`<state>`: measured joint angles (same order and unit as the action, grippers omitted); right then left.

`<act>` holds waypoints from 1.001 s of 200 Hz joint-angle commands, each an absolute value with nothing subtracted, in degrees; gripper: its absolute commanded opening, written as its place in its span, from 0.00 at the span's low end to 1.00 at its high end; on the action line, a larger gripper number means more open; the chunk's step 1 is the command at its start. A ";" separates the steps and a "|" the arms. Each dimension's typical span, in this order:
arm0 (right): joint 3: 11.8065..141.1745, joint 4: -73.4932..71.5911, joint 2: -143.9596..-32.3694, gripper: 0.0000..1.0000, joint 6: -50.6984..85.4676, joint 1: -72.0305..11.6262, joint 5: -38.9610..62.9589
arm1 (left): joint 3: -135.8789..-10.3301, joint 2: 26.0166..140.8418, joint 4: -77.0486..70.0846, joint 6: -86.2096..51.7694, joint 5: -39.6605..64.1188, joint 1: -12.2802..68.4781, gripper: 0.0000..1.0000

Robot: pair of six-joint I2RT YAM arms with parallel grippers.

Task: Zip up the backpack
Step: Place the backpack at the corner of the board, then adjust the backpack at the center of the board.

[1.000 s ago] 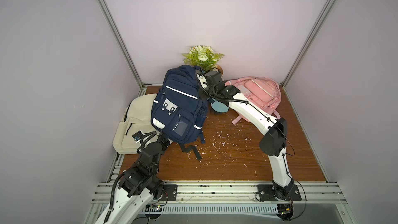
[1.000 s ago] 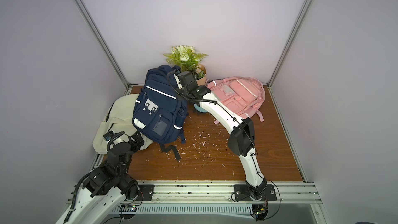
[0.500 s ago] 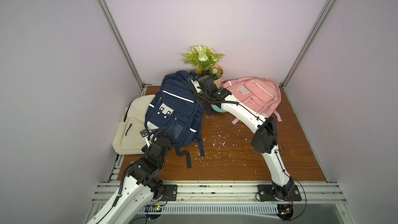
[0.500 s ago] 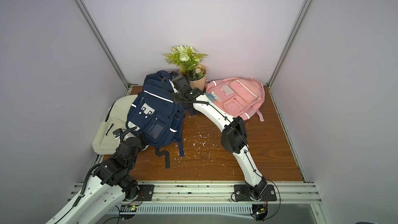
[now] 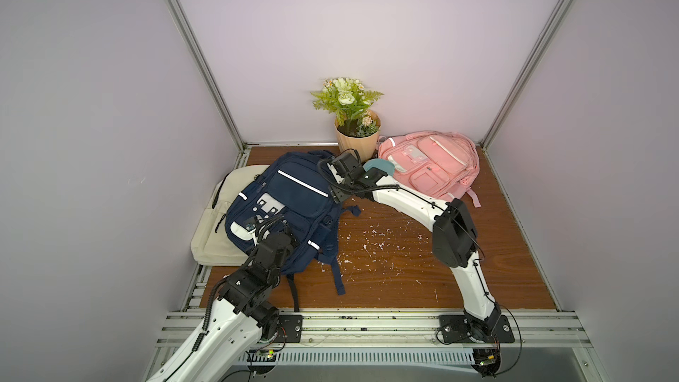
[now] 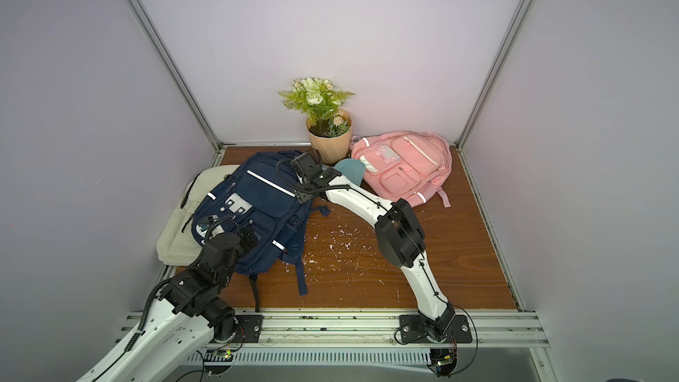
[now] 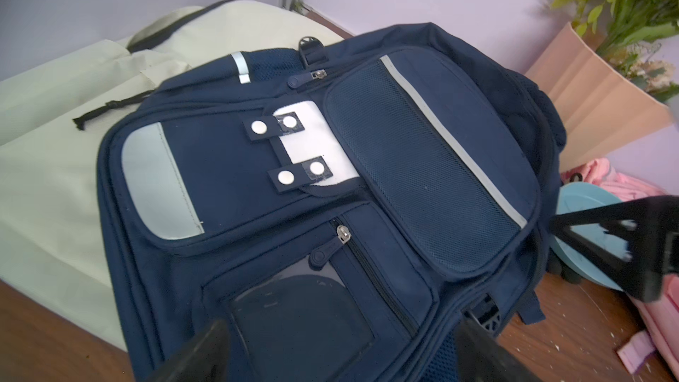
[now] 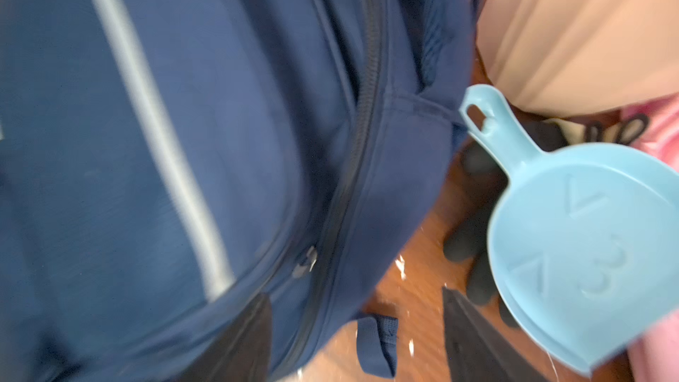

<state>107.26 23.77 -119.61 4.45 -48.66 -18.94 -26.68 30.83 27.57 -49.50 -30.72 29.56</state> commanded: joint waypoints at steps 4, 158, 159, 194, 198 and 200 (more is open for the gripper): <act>98.02 17.03 -104.44 0.81 7.47 -47.10 -21.98 | -30.23 34.46 23.41 -45.69 -23.52 29.04 0.96; 73.00 6.66 -106.50 0.85 25.40 -4.35 -3.51 | -30.59 50.28 6.21 -40.98 -13.58 40.78 0.96; 72.84 6.58 -106.51 0.85 25.53 -4.33 -3.47 | -30.59 50.36 6.18 -40.97 -13.64 40.78 0.96; 62.17 3.16 -102.68 0.84 30.64 -4.48 -3.56 | -32.32 55.44 3.66 -40.15 -14.01 40.75 0.96; 60.51 2.80 -101.73 0.84 31.34 -4.58 -3.68 | -32.97 56.31 3.39 -39.96 -14.05 40.75 0.96; 59.62 2.55 -101.17 0.84 31.61 -4.68 -3.67 | -33.20 56.82 3.29 -39.85 -14.12 40.73 0.96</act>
